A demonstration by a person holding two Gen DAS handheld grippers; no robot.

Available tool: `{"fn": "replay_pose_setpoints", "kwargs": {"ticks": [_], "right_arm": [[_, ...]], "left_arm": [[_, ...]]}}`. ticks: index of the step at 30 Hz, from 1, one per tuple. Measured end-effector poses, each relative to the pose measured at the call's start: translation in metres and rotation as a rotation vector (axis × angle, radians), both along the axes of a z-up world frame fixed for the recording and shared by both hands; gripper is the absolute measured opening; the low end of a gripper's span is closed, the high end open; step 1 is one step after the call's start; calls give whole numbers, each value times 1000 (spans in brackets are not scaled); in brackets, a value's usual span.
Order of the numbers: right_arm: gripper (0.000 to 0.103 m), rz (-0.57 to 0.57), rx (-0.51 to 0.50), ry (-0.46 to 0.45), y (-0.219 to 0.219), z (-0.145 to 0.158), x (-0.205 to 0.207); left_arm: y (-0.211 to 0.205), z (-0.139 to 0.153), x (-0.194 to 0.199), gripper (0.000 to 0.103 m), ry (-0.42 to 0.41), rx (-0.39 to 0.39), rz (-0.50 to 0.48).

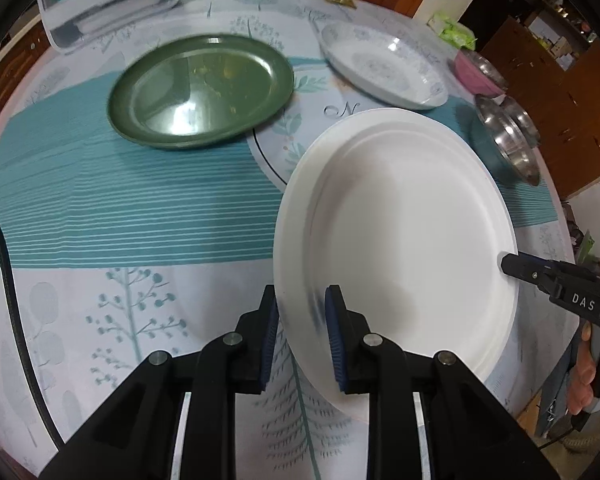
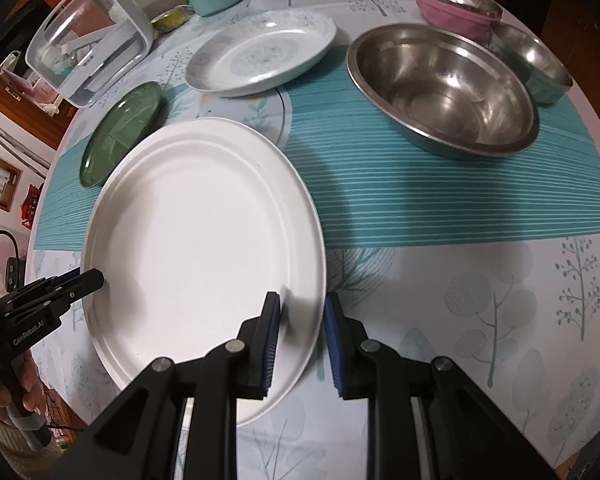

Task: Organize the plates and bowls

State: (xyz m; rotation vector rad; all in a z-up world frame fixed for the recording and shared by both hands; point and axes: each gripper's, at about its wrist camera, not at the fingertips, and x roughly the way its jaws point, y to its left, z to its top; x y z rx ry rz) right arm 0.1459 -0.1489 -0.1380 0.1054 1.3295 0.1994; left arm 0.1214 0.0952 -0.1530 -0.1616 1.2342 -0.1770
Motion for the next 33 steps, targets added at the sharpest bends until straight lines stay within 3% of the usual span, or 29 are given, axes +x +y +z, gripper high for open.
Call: {"fn": "replay_pose_setpoints", "kwargs": {"ticks": [12, 18, 24, 33], "right_arm": [[22, 182, 47, -94, 62, 72, -33], [22, 271, 75, -102, 102, 85, -39], [22, 334, 105, -61, 139, 75, -45], [22, 350, 92, 45, 174, 26, -58]], "left_arm": [[61, 77, -60, 22, -113, 62, 93], [90, 102, -91, 22, -143, 109, 144], [126, 99, -115, 22, -121, 151, 193], [161, 51, -114, 22, -27, 153, 240]]}}
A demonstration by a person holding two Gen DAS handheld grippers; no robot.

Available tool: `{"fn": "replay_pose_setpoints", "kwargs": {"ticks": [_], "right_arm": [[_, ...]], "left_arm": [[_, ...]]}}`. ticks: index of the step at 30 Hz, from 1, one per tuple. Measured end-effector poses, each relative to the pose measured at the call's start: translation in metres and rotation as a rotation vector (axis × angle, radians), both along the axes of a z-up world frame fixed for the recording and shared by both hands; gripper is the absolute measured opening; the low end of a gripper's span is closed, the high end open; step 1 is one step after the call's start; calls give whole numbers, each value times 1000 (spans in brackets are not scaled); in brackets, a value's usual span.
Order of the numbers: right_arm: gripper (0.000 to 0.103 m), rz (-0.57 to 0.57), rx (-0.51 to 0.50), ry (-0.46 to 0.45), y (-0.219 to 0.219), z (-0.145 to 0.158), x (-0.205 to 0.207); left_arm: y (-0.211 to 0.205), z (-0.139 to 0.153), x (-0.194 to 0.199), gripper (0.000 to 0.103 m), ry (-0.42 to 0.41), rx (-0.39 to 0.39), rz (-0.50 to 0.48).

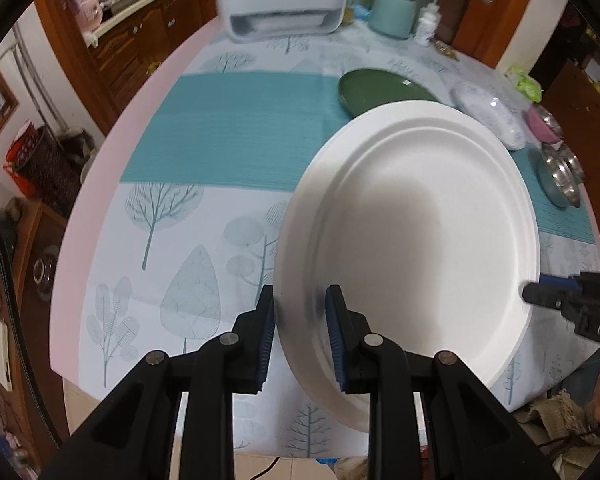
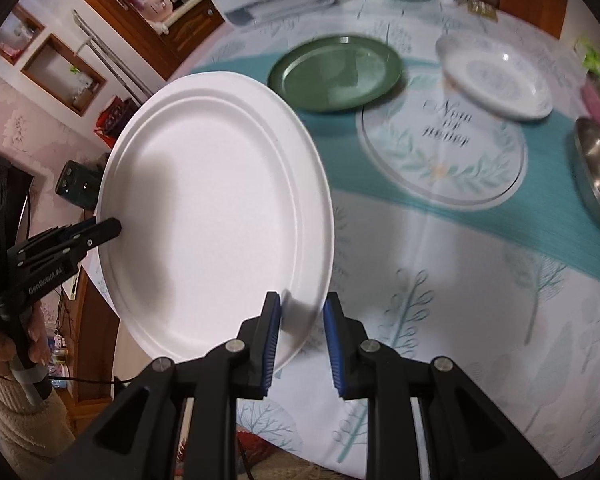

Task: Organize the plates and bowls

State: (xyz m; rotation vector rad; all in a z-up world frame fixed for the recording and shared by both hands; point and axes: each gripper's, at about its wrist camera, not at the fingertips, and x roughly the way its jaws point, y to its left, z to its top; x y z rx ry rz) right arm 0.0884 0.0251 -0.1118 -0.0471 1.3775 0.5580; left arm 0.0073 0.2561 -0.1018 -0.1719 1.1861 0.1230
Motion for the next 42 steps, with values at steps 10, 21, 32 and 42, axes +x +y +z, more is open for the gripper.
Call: {"fn": "replay_pose_setpoints", "kwargs": {"ticks": [10, 21, 32, 42], "right_arm": [[22, -31, -21, 82, 6, -38, 4], [23, -29, -22, 114, 16, -50, 8], [40, 6, -40, 63, 16, -46, 6], [48, -4, -59, -8, 10, -34, 2]], "left_arm": [[5, -37, 16, 22, 51, -12, 9], [11, -53, 28, 22, 93, -12, 27], [14, -64, 32, 56, 90, -34, 45], [-5, -36, 30, 78, -31, 45, 29]]}}
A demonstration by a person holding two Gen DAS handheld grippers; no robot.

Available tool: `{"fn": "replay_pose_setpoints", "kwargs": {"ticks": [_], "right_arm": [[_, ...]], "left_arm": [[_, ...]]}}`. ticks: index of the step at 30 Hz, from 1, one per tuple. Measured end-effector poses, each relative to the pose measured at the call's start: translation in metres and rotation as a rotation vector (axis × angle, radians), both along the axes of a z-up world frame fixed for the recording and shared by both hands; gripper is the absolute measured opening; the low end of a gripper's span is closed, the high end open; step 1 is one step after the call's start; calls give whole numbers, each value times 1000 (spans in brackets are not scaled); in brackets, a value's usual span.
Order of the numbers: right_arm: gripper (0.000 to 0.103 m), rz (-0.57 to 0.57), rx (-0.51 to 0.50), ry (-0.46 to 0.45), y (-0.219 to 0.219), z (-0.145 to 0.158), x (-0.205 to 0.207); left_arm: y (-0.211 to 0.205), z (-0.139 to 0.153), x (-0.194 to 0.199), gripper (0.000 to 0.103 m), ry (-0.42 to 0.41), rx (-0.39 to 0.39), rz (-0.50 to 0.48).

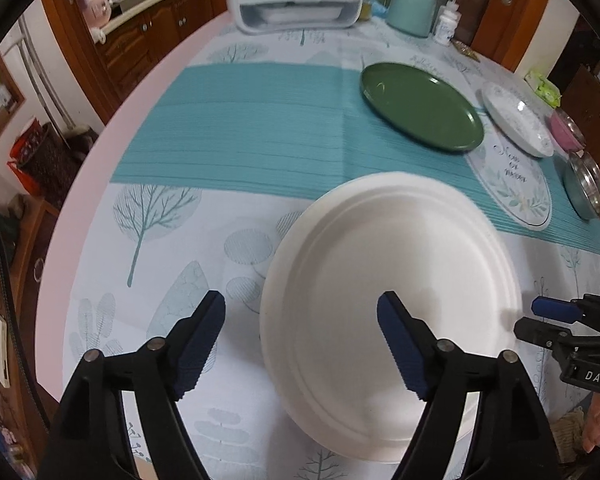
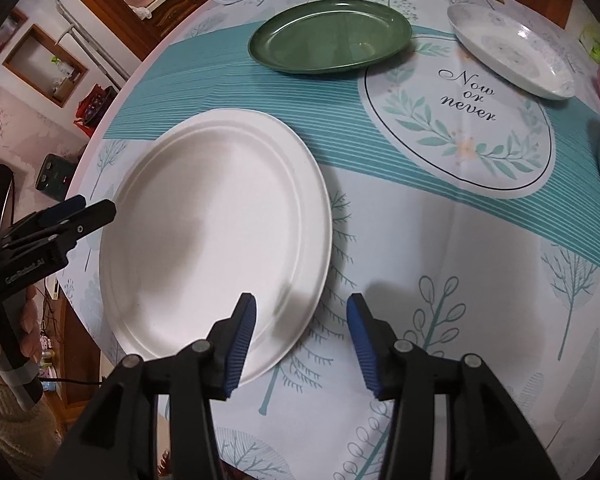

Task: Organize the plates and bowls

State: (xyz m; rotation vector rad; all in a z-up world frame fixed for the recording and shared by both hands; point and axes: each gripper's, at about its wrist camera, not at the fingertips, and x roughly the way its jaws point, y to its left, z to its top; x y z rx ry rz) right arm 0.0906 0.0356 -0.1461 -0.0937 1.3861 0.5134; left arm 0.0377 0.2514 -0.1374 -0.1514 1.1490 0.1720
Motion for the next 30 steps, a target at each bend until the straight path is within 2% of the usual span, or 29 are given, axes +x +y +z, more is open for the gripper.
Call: {"fn": "replay_pose_setpoints", "kwargs": {"ticks": [6, 16, 19, 25, 30], "right_arm": [[48, 15, -4, -35, 2, 8, -7], [48, 42, 13, -88, 0, 24, -18], [48, 45, 24, -101, -2, 29, -22], [48, 45, 50, -141, -10, 44, -30], [48, 44, 75, -176, -18, 60, -35]], "left_arm": [[-13, 15, -8, 81, -36, 17, -15], [-23, 39, -27, 84, -87, -36, -9], [-30, 49, -32, 88, -109, -28, -17], [-48, 71, -38, 89, -150, -40, -47], [-65, 92, -45, 89, -186, -20, -76]]}}
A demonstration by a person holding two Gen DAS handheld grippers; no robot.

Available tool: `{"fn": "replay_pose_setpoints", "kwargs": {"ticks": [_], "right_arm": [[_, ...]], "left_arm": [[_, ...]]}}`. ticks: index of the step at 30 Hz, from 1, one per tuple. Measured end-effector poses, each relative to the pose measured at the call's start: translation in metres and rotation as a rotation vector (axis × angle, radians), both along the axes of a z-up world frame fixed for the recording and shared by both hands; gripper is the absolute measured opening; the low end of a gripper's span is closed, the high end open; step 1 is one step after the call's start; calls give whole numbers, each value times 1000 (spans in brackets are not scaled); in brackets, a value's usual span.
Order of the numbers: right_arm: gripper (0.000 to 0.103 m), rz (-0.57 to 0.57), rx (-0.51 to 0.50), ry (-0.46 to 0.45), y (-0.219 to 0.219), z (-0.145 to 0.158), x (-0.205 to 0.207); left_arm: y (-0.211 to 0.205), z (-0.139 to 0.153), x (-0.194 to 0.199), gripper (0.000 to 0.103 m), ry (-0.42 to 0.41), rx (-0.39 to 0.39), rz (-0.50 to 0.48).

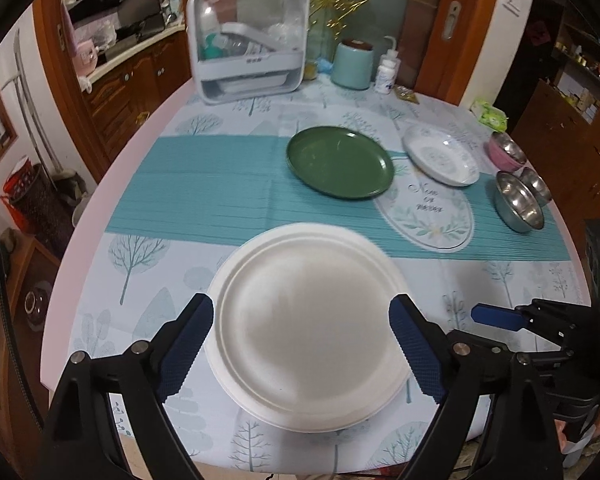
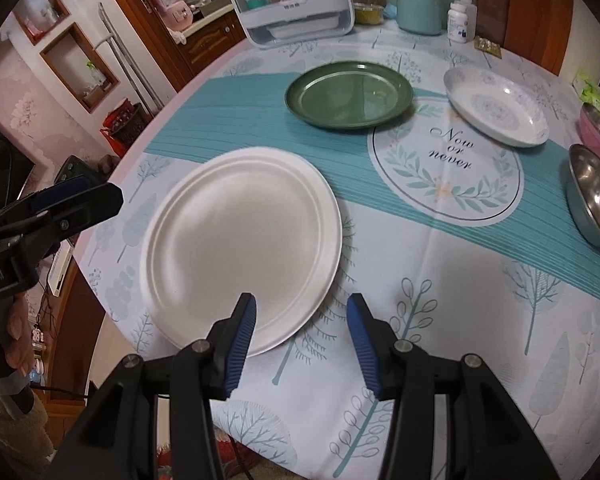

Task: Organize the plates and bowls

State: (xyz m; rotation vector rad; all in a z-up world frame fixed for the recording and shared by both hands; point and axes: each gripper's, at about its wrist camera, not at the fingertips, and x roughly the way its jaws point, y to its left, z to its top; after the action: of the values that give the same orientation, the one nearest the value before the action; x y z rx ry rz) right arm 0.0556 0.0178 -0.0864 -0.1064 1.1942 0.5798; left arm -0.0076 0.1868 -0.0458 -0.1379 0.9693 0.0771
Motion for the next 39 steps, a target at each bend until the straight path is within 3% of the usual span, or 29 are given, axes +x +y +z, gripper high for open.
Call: {"fn": "replay_pose_setpoints", "kwargs": {"ticks": [13, 23, 31, 39], "right_arm": [[48, -62, 40, -98, -41, 63, -9], [48, -160, 55, -184, -76, 116, 15], [48, -215, 41, -266, -78, 159, 59], [48, -222, 1, -279, -48, 172, 111]], "left_arm": [[-33, 49, -12, 89, -66, 31, -13], [-47, 84, -2, 89, -124, 89, -72], [-33, 111, 44, 89, -178, 76, -98], [-9, 120, 111, 90, -155, 57, -103]]}}
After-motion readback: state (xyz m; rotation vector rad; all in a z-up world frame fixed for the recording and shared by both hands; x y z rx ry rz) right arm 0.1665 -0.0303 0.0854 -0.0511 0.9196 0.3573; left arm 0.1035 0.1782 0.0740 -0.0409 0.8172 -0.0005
